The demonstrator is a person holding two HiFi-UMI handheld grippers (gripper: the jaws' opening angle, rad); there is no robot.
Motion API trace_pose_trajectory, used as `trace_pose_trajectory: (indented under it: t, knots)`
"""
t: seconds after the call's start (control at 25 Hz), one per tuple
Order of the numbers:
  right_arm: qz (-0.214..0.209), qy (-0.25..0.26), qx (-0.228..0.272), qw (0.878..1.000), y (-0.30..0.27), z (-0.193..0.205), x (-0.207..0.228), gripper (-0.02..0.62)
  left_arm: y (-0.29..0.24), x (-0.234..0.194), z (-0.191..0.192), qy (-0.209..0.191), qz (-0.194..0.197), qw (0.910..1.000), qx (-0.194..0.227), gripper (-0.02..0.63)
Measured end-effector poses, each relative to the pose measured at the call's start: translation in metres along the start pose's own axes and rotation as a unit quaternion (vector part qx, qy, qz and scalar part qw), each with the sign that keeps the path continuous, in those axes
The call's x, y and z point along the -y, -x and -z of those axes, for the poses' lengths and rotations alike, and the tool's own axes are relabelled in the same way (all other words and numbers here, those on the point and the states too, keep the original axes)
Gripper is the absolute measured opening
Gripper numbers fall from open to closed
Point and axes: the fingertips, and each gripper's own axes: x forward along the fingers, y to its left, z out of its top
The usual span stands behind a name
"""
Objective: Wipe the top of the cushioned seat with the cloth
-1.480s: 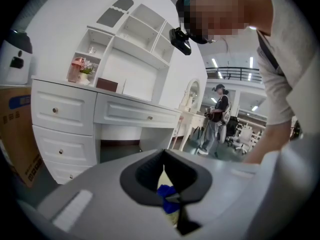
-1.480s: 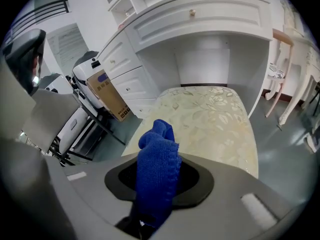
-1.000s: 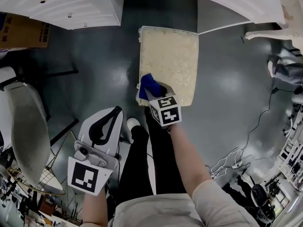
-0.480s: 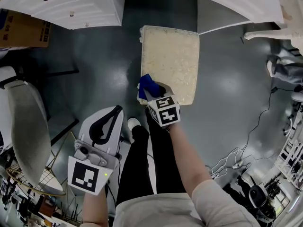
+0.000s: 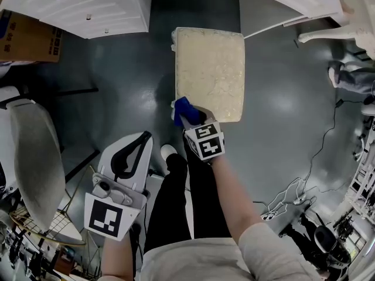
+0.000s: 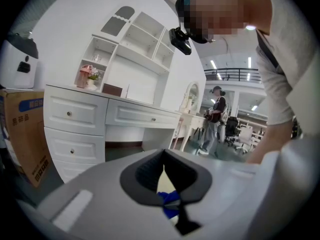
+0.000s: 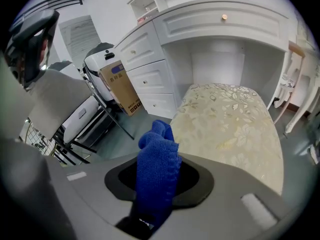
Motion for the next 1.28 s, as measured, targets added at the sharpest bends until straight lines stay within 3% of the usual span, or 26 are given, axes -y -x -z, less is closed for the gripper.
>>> trace_pose_trajectory:
  t: [0.32, 0.68, 1.28]
  knots:
    - [-0.004, 0.019, -0.002, 1.0, 0.002, 0.005, -0.003, 0.124, 0.021, 0.015, 0.021, 0.006, 0.011, 0.9997, -0.019, 0.0]
    - [-0.026, 0.056, -0.001, 0.998, 0.012, 0.01, 0.007, 0.124, -0.012, 0.049, 0.013, 0.014, 0.01, 0.9998, -0.012, 0.0]
    - [-0.006, 0.038, -0.001, 0.999, 0.071, 0.053, 0.103, 0.124, -0.076, 0.128, -0.004, 0.001, 0.038, 0.9991, -0.019, 0.0]
